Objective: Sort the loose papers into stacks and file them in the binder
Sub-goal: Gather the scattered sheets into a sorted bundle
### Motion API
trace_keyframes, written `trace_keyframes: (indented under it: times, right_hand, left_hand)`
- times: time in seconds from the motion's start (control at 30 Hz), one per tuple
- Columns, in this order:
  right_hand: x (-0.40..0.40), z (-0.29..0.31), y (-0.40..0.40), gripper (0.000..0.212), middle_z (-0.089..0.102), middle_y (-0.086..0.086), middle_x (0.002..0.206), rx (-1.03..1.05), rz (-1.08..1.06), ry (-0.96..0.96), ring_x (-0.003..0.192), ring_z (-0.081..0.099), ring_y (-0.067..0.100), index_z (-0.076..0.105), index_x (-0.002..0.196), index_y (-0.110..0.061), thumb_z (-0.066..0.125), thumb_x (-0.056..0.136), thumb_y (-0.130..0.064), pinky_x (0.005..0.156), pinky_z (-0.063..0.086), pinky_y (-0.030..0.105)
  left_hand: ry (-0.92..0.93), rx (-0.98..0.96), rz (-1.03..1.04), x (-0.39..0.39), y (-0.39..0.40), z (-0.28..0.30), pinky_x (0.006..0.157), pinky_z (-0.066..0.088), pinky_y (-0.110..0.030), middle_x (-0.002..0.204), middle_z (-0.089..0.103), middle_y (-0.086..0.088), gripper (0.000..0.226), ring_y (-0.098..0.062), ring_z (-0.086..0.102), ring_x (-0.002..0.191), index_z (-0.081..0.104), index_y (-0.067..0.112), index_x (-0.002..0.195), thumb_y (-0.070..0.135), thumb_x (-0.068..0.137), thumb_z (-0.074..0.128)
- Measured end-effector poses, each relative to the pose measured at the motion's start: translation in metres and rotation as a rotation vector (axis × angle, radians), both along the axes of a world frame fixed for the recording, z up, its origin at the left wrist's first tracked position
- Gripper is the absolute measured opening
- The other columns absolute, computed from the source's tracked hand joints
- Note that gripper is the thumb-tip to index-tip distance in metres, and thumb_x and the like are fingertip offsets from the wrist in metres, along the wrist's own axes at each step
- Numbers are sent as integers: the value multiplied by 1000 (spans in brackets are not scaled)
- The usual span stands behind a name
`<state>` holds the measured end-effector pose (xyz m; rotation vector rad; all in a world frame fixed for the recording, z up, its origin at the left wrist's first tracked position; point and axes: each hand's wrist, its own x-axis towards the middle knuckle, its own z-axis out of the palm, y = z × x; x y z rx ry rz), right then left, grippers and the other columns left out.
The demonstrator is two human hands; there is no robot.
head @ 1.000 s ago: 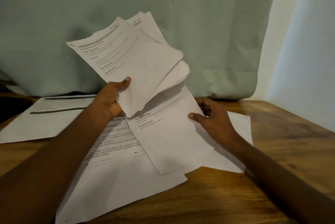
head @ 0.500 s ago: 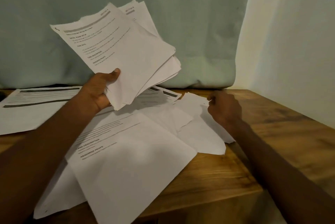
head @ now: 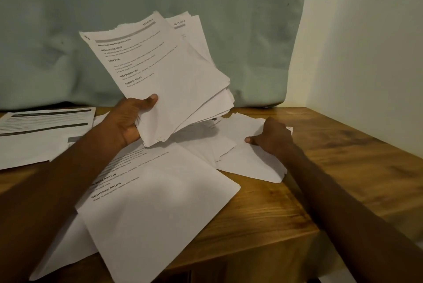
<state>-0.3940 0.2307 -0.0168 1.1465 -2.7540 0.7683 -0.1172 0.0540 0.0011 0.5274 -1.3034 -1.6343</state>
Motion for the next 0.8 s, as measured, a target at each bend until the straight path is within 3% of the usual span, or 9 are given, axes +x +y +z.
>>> trace_keyframes:
  times: [0.07, 0.17, 0.33, 0.43, 0.5, 0.57, 0.63, 0.73, 0.8]
  right_hand:
    - [-4, 1, 2, 71, 62, 17, 128, -70, -41, -26, 117, 59, 34, 50, 132, -3, 86, 81, -35, 89, 48, 38]
    - [-9, 9, 7, 69, 56, 20, 133, -304, -103, -22, 120, 57, 40, 44, 139, -7, 82, 83, -14, 93, 49, 44]
    - [6, 42, 11, 90, 42, 20, 142, -617, 91, 435, 108, 63, 39, 33, 154, -17, 79, 79, 0, 89, 60, 51]
    - [40, 68, 1, 101, 46, 19, 142, -623, 239, 656, 99, 65, 35, 28, 157, -19, 86, 75, -7, 79, 62, 49]
    - [74, 73, -4, 112, 46, 19, 141, -580, 338, 695, 85, 63, 31, 22, 159, -18, 84, 69, 5, 64, 55, 38]
    - [111, 66, -5, 120, 43, 16, 141, -514, 518, 673, 71, 55, 23, 14, 162, -20, 77, 65, 16, 54, 41, 31]
    - [144, 50, -7, 121, 46, 13, 137, -405, 726, 572, 70, 54, 20, 8, 162, -25, 73, 69, 15, 54, 42, 36]
    - [182, 25, -10, 98, 61, 6, 131, -166, 863, 361, 101, 64, 25, 15, 160, -29, 76, 86, -9, 84, 56, 41]
    - [202, 17, -12, 74, 65, 1, 131, -15, 909, 160, 108, 64, 19, 32, 154, -30, 73, 93, -34, 91, 52, 33]
  left_hand:
    - [8, 24, 4, 0, -2, 0, 86, 55, -35, 122, 70, -1, 36, -13, 69, 97, 60, 13, 134, 7, 98, 61]
    - [-4, 28, 21, 0, -6, 0, 95, 52, -41, 130, 65, -6, 43, -19, 66, 106, 55, 10, 141, 8, 99, 61]
    - [-58, 22, 96, 2, -13, 9, 101, 50, -43, 118, 67, -5, 33, -26, 65, 113, 60, 9, 131, 21, 100, 62]
    - [-1, 59, 162, 17, -19, 23, 77, 56, -34, 88, 74, 6, 11, -11, 71, 80, 65, 16, 102, 27, 100, 62]
    - [82, 54, 187, 31, -25, 31, 62, 56, -28, 70, 75, 12, 6, -4, 71, 63, 62, 19, 99, 24, 102, 60]
    - [180, 44, 206, 51, -29, 38, 68, 58, -32, 75, 77, 11, 5, -7, 73, 73, 63, 19, 103, 20, 103, 58]
    - [219, 37, 200, 69, -34, 43, 78, 58, -40, 83, 79, 7, 8, -12, 74, 81, 65, 19, 107, 20, 102, 58]
    - [199, 36, 240, 88, -42, 44, 71, 60, -43, 90, 79, 4, 15, -16, 75, 83, 65, 17, 115, 21, 101, 60]
    - [165, 34, 256, 97, -47, 41, 88, 58, -48, 108, 76, 0, 24, -21, 71, 99, 63, 17, 124, 21, 101, 61]
